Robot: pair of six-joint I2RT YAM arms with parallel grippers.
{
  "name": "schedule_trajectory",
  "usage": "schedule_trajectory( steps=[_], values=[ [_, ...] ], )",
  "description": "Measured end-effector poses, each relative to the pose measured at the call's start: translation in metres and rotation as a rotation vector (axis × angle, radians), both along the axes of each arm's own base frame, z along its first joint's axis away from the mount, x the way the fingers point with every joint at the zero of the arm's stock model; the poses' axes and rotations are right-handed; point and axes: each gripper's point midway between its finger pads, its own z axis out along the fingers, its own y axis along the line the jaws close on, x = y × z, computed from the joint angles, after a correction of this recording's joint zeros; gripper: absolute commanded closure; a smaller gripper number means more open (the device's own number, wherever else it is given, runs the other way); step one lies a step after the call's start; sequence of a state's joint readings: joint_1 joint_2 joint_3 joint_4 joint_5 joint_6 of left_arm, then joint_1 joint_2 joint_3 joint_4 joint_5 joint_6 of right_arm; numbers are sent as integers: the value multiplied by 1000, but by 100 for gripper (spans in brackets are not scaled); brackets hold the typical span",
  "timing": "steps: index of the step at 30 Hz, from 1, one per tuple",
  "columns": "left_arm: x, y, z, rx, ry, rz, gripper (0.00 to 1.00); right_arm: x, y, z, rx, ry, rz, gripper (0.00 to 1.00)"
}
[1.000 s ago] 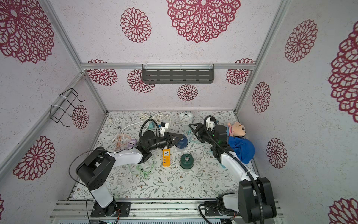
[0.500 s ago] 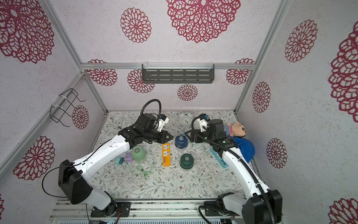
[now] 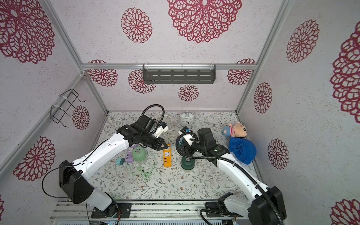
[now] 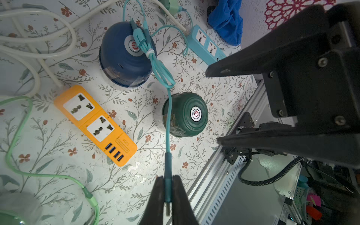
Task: Charge the cordless meat grinders
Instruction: Pick up the charging cable from the center of the board.
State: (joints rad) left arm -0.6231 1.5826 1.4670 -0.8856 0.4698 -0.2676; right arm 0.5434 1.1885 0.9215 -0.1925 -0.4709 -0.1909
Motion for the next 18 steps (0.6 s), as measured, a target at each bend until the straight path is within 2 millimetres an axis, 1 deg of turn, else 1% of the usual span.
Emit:
schedule_trajectory(
  steps=[4,8,13,15,18],
  values=[
    [-1,-3,10,-28,-4,-18,94,-5,18,-7,-41,-34,73,43],
    [-2,-5,15,-45,-5,-29,94,-3,32,-12,-82,-57,123,44],
    [-5,-6,16,-52,7,-40,94,0,37,-12,-112,-95,140,45],
    [-6,-6,16,-54,12,-43,95,1,38,-10,-118,-103,145,49],
    [-6,-6,15,-54,16,-42,95,3,42,-9,-136,-107,161,58]
  ],
)
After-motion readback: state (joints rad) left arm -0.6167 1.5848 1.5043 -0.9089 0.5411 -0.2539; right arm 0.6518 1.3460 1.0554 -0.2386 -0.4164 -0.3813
